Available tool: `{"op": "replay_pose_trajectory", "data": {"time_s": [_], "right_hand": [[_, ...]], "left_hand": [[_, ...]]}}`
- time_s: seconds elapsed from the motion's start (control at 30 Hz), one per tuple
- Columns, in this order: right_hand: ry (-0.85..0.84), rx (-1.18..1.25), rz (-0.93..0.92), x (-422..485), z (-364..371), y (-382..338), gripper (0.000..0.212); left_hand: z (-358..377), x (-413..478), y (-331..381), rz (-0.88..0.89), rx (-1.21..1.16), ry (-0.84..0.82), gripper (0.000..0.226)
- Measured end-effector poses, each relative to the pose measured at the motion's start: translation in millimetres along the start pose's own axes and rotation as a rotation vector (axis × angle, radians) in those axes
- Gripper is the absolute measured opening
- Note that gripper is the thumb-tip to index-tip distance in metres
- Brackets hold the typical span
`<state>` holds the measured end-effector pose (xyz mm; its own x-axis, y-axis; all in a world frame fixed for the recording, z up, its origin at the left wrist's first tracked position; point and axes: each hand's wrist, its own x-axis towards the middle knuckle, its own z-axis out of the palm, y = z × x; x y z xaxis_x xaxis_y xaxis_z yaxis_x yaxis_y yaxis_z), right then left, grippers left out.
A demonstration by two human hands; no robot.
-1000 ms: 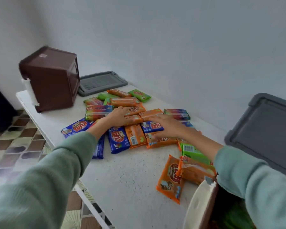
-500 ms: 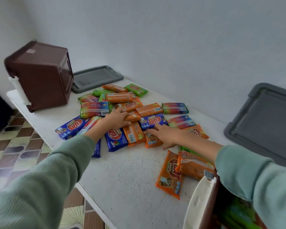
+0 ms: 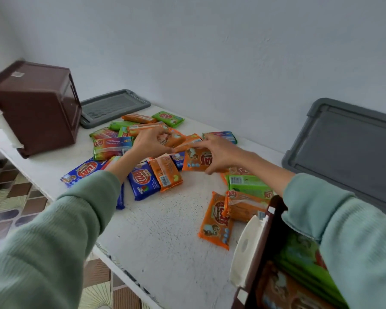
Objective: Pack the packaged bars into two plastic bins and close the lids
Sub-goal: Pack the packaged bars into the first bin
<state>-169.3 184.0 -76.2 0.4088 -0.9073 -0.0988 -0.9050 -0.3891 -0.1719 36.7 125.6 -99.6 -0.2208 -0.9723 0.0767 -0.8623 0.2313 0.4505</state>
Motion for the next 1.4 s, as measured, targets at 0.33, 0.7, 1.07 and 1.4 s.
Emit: {"op": "replay_pose_trajectory", "data": {"time_s": [0.33, 0.7, 1.07, 1.4], "right_hand": [[0.191, -0.053, 0.212, -159.6, -82.1, 11.9, 0.081], [-0.007, 0.093, 0.422, -359.1, -54.9, -11.4, 0.077], [-0.184, 0.015, 0.520, -381.7, 15.2, -22.1, 0.079], [-0.165, -0.153, 0.503, -374.4, 32.3, -33.5, 0.078]], "left_hand": [[-37.9, -49.1, 138.2, 0.513, -0.030, -0.080, 0.076], [10.2, -146.7, 226.4, 1.008, 0.040, -0.386, 0.070], [61.8, -197.1, 207.3, 1.459, 0.345, -0.229, 0.076], [75.9, -203.4, 214.8, 1.669, 0.534, -0.195, 0.069]]}}
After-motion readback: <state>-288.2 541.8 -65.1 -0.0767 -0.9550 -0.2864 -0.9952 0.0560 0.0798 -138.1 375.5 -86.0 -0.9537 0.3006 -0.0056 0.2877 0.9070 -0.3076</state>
